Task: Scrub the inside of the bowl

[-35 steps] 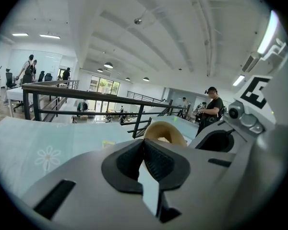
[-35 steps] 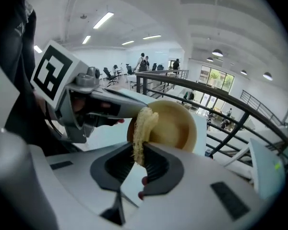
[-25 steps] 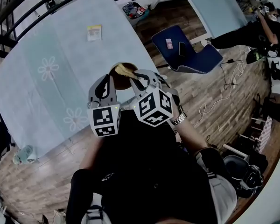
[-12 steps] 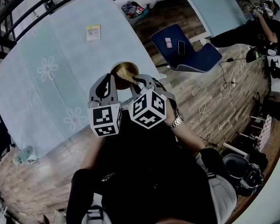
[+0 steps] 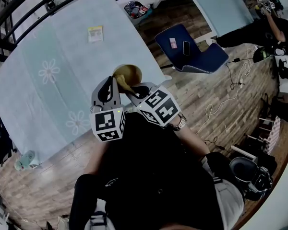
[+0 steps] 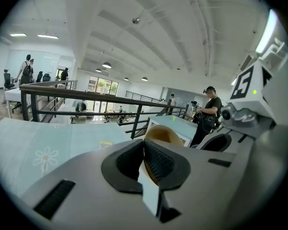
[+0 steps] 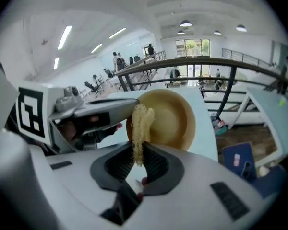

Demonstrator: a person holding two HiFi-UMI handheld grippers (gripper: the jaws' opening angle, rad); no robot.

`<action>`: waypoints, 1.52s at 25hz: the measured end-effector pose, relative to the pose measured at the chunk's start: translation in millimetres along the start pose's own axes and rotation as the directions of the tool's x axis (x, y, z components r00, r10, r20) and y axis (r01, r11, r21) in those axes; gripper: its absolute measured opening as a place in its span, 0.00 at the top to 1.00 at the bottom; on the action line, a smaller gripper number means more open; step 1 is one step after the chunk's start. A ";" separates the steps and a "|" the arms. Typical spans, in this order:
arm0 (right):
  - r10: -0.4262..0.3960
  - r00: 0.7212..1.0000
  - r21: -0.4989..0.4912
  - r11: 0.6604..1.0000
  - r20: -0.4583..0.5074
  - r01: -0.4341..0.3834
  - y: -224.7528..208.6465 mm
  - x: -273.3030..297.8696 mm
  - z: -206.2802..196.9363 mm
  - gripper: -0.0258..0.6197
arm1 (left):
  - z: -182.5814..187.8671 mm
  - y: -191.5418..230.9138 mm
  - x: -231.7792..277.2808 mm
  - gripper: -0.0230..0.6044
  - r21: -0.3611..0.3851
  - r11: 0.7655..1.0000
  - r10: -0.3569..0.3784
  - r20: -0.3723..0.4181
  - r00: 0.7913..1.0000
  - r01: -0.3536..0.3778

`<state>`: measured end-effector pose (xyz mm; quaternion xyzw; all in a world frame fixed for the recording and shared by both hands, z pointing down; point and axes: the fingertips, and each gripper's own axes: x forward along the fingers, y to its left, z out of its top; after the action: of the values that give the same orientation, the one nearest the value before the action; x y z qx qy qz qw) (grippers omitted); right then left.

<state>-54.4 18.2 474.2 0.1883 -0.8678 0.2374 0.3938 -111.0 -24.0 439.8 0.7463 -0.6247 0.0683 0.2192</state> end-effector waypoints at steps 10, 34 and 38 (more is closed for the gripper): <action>0.242 0.941 0.386 0.866 0.235 -0.319 9.3 -19.5 22.4 0.88 | 5.8 5.2 -2.0 0.93 0.008 1.000 0.012 0.022 1.000 -0.012; -0.316 0.942 -0.535 0.818 -0.111 0.211 -0.7 -10.2 1.7 0.88 | 0.6 6.4 -2.7 0.93 0.064 0.998 0.013 -0.009 1.000 -0.013; -0.376 0.925 -0.525 0.800 -0.061 0.291 -13.2 -19.8 15.5 0.88 | -4.4 12.7 -5.6 0.93 0.069 0.997 0.039 -0.015 0.999 -0.038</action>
<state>-44.6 1.5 453.4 0.2084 -0.8173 -0.0573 0.5342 -123.7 -18.7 444.7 0.7405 -0.6346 0.0999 0.1972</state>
